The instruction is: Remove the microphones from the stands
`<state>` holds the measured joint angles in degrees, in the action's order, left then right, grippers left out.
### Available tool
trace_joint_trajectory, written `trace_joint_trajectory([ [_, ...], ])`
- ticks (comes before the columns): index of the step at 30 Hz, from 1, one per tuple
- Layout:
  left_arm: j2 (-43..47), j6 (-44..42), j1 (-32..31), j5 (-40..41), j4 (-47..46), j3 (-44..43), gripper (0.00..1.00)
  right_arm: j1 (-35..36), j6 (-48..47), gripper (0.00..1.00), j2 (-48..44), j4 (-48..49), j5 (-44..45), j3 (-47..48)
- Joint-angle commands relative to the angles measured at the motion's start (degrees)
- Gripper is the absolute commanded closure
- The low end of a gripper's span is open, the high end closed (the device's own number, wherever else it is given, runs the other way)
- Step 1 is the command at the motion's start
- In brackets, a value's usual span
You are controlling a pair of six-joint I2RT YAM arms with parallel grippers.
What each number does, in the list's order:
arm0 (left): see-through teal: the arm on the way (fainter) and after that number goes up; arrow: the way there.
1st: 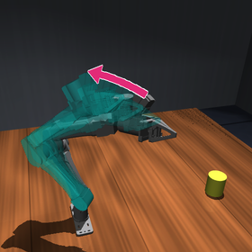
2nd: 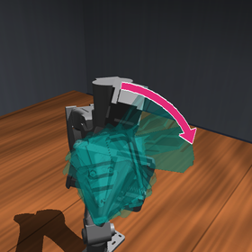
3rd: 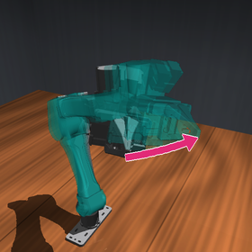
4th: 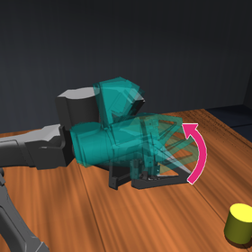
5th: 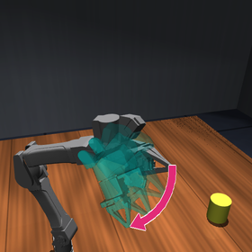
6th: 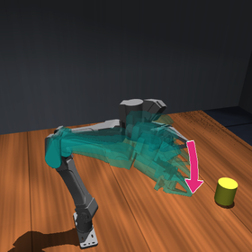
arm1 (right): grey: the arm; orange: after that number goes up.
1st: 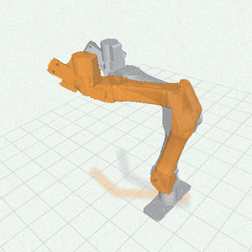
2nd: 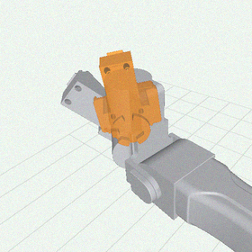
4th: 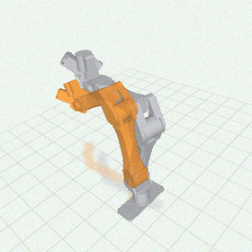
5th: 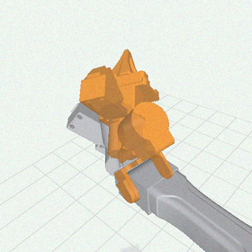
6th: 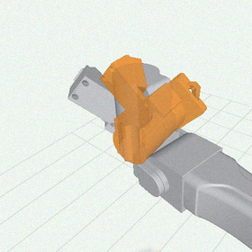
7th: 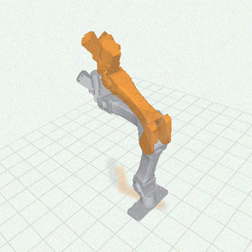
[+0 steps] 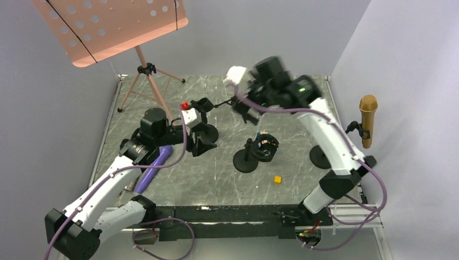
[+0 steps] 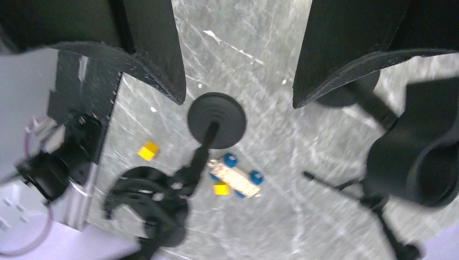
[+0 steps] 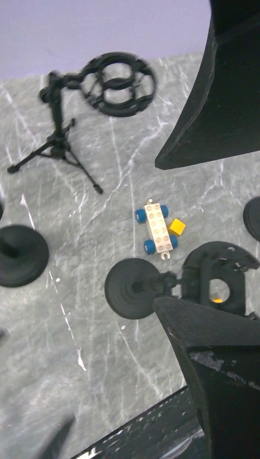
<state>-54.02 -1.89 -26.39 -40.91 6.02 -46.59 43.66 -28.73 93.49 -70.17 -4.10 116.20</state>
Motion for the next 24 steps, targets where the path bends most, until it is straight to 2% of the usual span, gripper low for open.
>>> trace_joint_trajectory([
  [1, -4.37, -14.28, -6.5, -5.22, 8.92, -6.38, 0.24, -16.18, 7.06, 0.09, -7.36, 2.05, -9.24, -1.27],
  [4, -10.88, -21.97, -9.65, -2.92, 15.15, -12.98, 0.24, -21.26, 7.39, 0.09, -13.58, 6.66, -14.52, -7.87],
  [7, -18.27, -27.08, -12.76, 1.71, 17.57, -18.88, 0.24, -22.29, 10.76, 0.06, -21.37, 15.39, -13.47, -18.54],
  [11, -26.2, -29.94, -15.81, 2.23, 17.22, -24.04, 0.25, -26.99, 12.44, 0.06, -25.1, 13.99, -17.09, -20.04],
  [14, -30.72, -32.04, -18.21, 2.75, 17.72, -26.75, 0.24, -27.41, 9.62, 0.06, -28.45, 12.71, -15.06, -22.27],
  [19, -37.15, -31.61, -21.0, 5.67, 14.16, -29.09, 0.22, -29.11, 10.17, 0.06, -31.25, 12.19, -14.33, -23.89],
  [22, -39.62, -32.14, -21.92, 4.39, 13.01, -30.51, 0.25, -30.28, 10.1, 0.06, -31.77, 11.39, -14.16, -22.99],
  [24, -40.58, -33.51, -22.14, 2.65, 12.76, -30.84, 0.32, -30.99, 10.13, 0.06, -32.22, 11.05, -13.93, -21.81],
])
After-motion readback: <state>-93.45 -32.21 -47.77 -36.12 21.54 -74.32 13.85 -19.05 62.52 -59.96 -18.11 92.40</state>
